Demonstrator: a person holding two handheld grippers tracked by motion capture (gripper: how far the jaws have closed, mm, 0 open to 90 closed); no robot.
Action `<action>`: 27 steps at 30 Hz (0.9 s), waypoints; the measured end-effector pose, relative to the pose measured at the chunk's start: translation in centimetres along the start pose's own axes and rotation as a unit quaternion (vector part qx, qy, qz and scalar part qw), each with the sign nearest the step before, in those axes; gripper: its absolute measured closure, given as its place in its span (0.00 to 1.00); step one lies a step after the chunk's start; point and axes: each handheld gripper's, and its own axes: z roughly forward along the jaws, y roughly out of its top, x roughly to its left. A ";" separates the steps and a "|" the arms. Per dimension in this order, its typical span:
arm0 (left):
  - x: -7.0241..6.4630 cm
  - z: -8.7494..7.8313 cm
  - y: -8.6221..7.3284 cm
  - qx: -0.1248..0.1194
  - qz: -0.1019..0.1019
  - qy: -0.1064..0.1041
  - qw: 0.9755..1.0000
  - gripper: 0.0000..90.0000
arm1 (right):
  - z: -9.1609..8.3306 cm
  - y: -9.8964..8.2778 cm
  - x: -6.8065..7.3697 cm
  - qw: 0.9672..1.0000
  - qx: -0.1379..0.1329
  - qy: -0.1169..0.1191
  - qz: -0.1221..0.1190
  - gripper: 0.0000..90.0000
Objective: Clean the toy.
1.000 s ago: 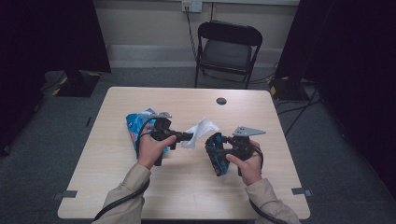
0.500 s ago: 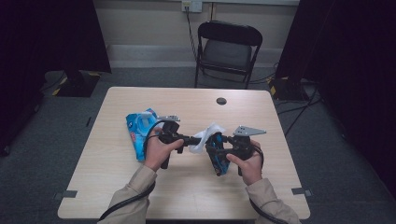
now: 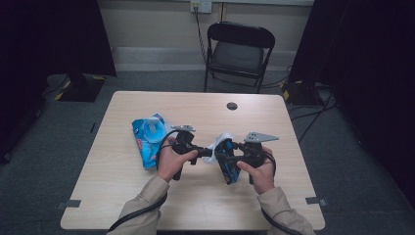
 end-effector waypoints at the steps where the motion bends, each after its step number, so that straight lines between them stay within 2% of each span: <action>1: 0.0 0.2 -0.1 0.006 0.000 0.000 1.000 0.98 | 0.0 0.0 0.0 1.000 -0.001 -0.003 -0.001 0.28; 14: -0.2 0.9 -0.9 0.017 0.005 0.000 1.000 0.98 | 0.2 0.3 0.2 1.000 -0.003 0.000 -0.003 0.28; 17: -0.3 1.3 -1.3 0.027 0.009 -0.001 1.000 0.98 | 0.2 0.4 0.2 1.000 -0.007 0.000 -0.002 0.28; 27: -0.3 2.5 -2.5 0.031 0.000 -0.009 0.999 0.98 | 0.5 0.9 0.3 1.000 -0.012 0.005 0.001 0.28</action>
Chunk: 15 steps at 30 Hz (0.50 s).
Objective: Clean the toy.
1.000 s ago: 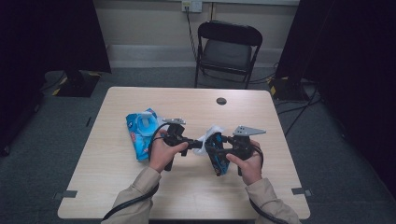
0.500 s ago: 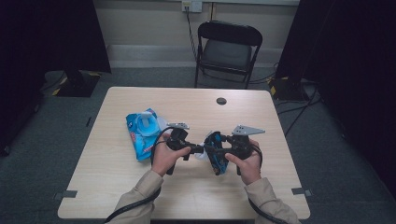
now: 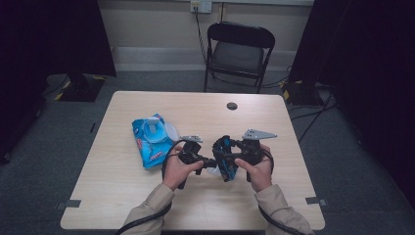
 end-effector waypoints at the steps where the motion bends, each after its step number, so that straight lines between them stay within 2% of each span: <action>1: 0.0 0.1 -0.1 -0.002 -0.002 0.000 1.000 0.98 | 0.0 0.1 0.0 1.000 -0.002 0.000 0.000 0.28; 6: 0.0 0.4 -0.3 0.003 0.003 -0.001 1.000 0.98 | 0.0 0.6 0.1 1.000 -0.007 0.005 0.002 0.28; 15: 0.0 1.1 -1.0 0.017 -0.002 -0.008 1.000 0.98 | -0.1 1.0 0.1 1.000 -0.012 0.003 0.001 0.28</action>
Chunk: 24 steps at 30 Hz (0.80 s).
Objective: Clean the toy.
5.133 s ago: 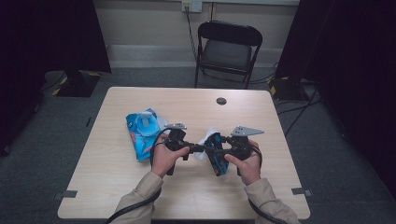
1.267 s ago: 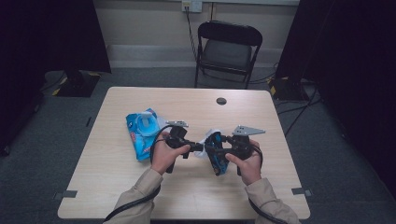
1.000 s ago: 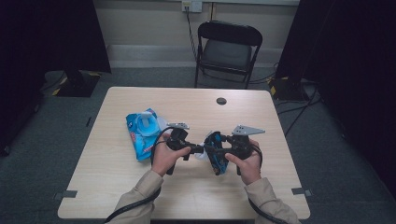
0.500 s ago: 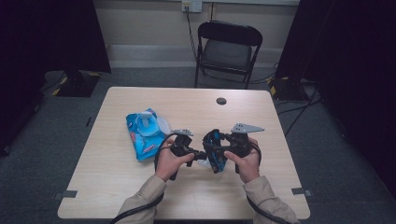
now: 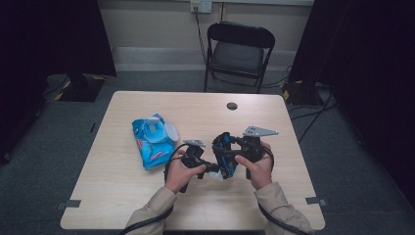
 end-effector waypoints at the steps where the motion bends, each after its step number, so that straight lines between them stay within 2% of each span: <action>1: 0.0 0.1 -0.2 0.004 -0.004 0.000 1.000 0.98 | 0.0 0.0 0.0 1.000 0.000 0.001 0.001 0.28; 10: -0.1 0.5 -0.8 0.022 -0.001 -0.006 1.000 0.98 | -0.5 0.1 -0.4 1.000 -0.009 -0.008 0.004 0.28; 15: -0.2 0.6 -1.0 0.015 -0.006 -0.007 1.000 0.98 | -0.7 0.3 -0.5 1.000 -0.012 -0.010 0.003 0.28; 19: 0.0 -0.1 -0.9 0.012 -0.006 0.001 1.000 0.98 | -1.1 0.4 -0.6 1.000 -0.012 -0.014 0.000 0.28; 24: 0.4 -2.2 -0.1 -0.016 -0.009 0.020 1.000 0.98 | -1.6 0.2 -0.7 1.000 -0.013 -0.016 -0.001 0.28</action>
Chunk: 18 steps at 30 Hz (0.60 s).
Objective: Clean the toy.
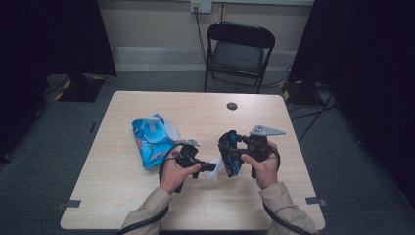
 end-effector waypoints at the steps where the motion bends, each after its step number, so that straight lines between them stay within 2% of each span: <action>1: 0.1 -0.4 0.2 -0.005 0.000 0.002 1.000 0.98 | -0.1 -0.1 0.0 1.000 0.001 0.000 0.001 0.28; 5: 0.2 -2.0 1.1 -0.023 0.004 0.019 1.000 0.98 | -0.1 -0.6 0.1 1.000 0.008 0.000 0.000 0.28; 9: 0.0 -3.1 1.9 -0.042 0.006 0.021 0.999 0.98 | 0.2 -1.3 0.2 1.000 0.017 0.005 0.001 0.28; 12: -0.2 -3.3 2.2 -0.050 0.009 0.019 0.999 0.98 | 0.7 -1.7 0.3 1.000 0.025 0.006 -0.001 0.28; 18: -0.5 -1.9 1.7 -0.031 0.010 0.003 0.999 0.98 | 1.0 -1.9 0.2 1.000 0.026 0.002 0.002 0.28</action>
